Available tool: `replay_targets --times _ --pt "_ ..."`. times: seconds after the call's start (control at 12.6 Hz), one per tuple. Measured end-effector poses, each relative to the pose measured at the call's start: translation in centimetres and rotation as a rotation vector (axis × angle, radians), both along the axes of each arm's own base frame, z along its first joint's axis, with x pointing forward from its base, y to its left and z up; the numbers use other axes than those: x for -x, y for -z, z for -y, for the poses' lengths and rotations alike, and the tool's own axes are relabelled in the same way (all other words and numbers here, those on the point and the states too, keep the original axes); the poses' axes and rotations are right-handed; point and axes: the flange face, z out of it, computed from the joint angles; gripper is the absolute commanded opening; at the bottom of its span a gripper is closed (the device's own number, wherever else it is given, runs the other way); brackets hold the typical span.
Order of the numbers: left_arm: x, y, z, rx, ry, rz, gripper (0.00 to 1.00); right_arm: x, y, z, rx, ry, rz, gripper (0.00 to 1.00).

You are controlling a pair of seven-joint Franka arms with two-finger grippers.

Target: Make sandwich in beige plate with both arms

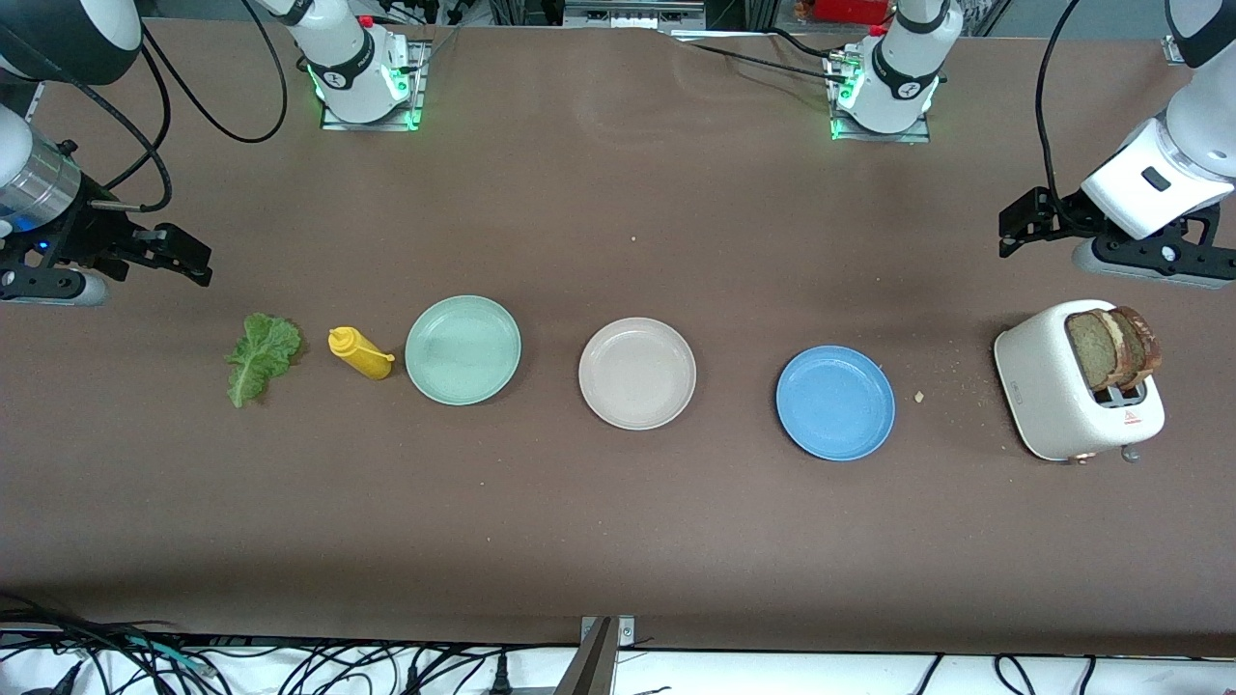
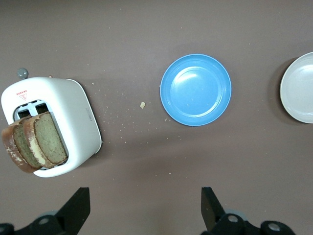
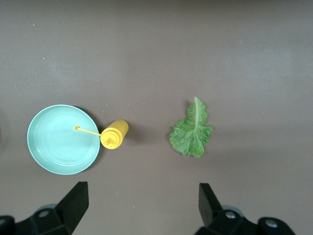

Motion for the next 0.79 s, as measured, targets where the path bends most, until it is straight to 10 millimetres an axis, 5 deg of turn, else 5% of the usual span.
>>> replay_targets --times 0.79 --pt "-0.01 0.38 -0.25 -0.001 -0.004 -0.008 1.0 -0.01 0.01 -0.39 -0.015 -0.001 0.001 1.0"
